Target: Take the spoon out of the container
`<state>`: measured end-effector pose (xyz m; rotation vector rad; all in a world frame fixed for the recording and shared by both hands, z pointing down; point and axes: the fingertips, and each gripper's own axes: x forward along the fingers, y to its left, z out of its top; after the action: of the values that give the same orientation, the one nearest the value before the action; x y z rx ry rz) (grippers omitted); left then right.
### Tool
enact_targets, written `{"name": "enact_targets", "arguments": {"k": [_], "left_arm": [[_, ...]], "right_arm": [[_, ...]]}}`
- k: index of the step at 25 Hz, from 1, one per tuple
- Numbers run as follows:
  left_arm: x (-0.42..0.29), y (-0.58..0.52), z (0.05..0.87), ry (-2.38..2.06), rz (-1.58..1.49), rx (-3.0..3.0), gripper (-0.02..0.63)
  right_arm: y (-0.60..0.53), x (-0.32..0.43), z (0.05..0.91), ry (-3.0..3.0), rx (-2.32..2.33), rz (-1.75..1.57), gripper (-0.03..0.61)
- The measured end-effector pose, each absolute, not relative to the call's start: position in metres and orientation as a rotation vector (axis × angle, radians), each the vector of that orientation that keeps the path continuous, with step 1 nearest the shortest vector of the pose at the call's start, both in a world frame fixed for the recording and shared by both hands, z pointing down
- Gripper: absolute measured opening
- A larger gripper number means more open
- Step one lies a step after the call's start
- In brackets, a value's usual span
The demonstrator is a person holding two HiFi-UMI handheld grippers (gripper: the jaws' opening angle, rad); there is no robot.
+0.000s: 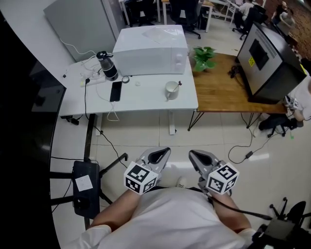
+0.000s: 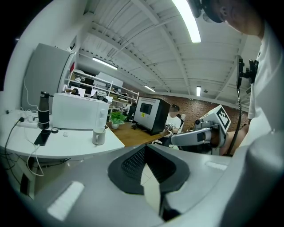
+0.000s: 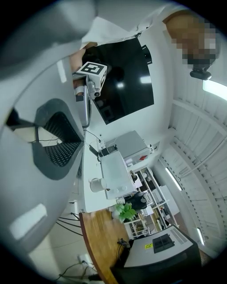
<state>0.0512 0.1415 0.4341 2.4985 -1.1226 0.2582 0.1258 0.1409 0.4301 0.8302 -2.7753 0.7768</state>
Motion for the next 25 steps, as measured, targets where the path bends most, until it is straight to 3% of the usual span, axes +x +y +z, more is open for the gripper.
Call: {"name": "enact_targets", "arguments": {"k": [16, 25], "left_arm": [[0.092, 0.135, 0.441, -1.277, 0.248, 2.422, 0.005], [0.06, 0.09, 0.452, -1.278, 0.253, 2.4, 0.005]], "right_arm": [[0.125, 0.179, 0.442, -2.796, 0.73, 0.78, 0.007], [0.086, 0.156, 0.452, -2.792, 0.741, 0.786, 0.007]]}}
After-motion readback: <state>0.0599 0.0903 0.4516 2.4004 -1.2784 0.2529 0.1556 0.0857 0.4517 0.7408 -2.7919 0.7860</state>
